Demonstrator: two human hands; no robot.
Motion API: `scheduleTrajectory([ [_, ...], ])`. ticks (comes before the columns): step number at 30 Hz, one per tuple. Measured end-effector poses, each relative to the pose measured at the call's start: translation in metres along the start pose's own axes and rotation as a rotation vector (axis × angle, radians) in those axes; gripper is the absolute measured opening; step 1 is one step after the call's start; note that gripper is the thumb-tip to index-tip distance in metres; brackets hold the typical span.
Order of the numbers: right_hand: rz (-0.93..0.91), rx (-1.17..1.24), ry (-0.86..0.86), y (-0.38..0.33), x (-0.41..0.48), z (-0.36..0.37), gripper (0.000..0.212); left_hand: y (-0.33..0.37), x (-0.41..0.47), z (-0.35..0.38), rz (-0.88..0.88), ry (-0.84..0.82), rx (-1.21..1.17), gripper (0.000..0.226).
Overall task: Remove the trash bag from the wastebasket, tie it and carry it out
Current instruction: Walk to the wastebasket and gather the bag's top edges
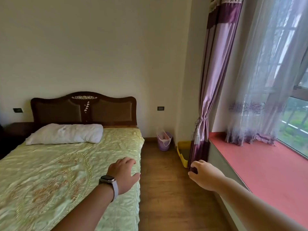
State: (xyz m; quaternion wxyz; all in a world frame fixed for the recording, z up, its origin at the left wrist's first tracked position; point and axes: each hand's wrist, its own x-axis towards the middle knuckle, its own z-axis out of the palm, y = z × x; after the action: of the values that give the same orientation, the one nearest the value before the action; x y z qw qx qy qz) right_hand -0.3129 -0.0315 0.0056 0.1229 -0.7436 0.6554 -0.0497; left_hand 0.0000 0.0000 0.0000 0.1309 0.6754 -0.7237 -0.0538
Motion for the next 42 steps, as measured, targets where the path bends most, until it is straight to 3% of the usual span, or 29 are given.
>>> scheduleTrajectory([
  [8,-0.042,-0.069,-0.014,-0.005,0.019,0.002,0.050,-0.010,0.030,0.019,0.056,-0.001,-0.013,0.048],
  [16,-0.091,-0.100,0.012,0.032,0.070,0.006,0.048,0.024,0.098,0.052,0.140,0.009,-0.054,0.049],
  [24,-0.147,-0.069,-0.002,0.102,0.170,0.017,0.045,0.065,0.195,0.096,0.064,-0.087,-0.052,0.047],
  [30,-0.194,-0.064,-0.012,0.147,0.259,-0.010,0.049,0.094,0.279,0.099,0.032,-0.049,-0.008,0.047],
  [35,-0.238,-0.028,0.035,0.146,0.330,-0.040,0.052,0.100,0.334,0.089,0.009,-0.002,0.005,0.045],
  [42,-0.259,-0.051,-0.049,0.125,0.417,-0.026,0.050,0.058,0.408,0.093,-0.043,0.003,0.013,0.044],
])
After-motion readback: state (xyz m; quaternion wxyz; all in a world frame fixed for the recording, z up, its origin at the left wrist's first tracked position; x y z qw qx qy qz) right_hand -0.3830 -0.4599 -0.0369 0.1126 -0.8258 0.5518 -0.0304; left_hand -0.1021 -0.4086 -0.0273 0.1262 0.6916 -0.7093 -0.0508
